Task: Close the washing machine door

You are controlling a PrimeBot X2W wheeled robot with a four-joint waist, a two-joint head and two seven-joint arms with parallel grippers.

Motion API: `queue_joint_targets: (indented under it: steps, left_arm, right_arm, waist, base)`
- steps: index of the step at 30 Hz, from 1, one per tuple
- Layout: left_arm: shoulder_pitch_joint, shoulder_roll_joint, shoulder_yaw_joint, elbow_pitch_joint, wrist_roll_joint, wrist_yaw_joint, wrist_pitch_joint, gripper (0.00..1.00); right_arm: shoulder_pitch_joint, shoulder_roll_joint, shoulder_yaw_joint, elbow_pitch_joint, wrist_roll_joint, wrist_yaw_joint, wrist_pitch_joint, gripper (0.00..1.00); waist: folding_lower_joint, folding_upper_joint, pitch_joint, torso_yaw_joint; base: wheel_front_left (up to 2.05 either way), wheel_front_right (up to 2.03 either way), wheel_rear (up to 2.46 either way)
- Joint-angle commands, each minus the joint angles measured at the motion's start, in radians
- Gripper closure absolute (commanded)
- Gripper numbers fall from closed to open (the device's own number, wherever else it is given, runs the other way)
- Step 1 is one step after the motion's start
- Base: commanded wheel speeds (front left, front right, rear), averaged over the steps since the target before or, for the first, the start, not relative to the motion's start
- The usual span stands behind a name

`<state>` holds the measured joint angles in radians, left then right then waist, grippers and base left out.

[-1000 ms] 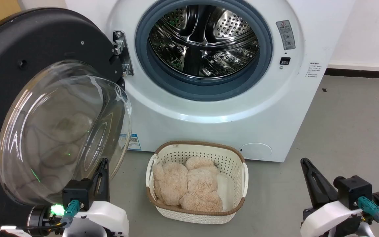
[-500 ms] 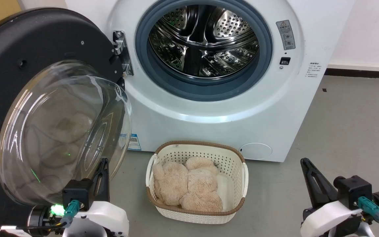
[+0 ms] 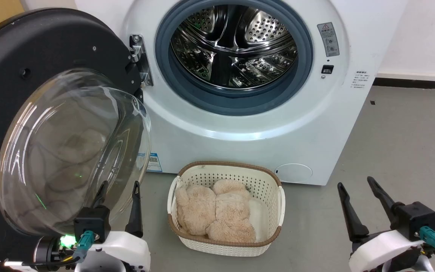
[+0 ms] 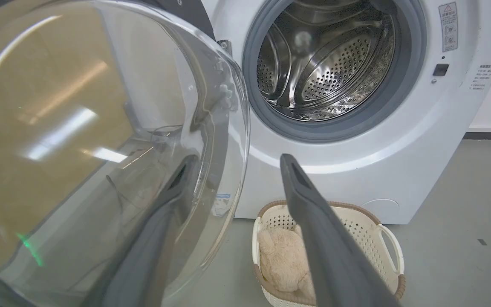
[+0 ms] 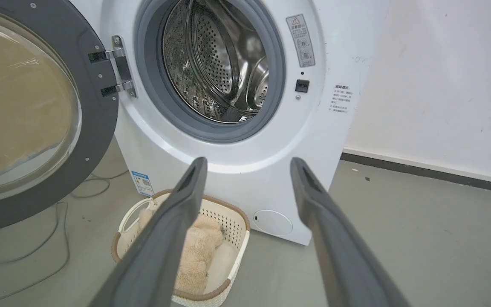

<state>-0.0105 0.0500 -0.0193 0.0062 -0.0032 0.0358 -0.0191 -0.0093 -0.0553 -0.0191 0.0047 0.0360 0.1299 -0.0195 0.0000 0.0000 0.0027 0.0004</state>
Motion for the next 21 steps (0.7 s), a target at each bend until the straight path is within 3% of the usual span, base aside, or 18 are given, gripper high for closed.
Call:
queue_joint_targets:
  steps: [1, 2, 21]
  left_arm:
    - [-0.007, 0.0, -0.003, 0.001, -0.001, 0.01, -0.009, 0.76]
    - [-0.008, 0.001, -0.005, 0.0, 0.0, 0.013, -0.011, 1.0]
    - [-0.052, 0.03, -0.035, -0.084, 0.006, 0.069, -0.051, 1.0]
  right_arm:
    - [0.002, 0.001, -0.005, -0.003, 0.011, 0.0, -0.009, 0.0]
    - [0.002, 0.001, -0.007, -0.003, 0.014, 0.0, -0.011, 0.0]
    - [0.012, 0.002, -0.04, -0.003, 0.063, 0.0, -0.051, 0.0]
  waist:
    - [0.0, 0.0, 0.0, 0.0]
    - [0.0, 0.0, 0.0, 0.001]
    - [0.0, 0.0, 0.003, 0.041]
  base:
    - [0.0, 0.0, 0.0]
    - [0.0, 0.0, 0.0]
    - [0.0, 0.0, 0.0]
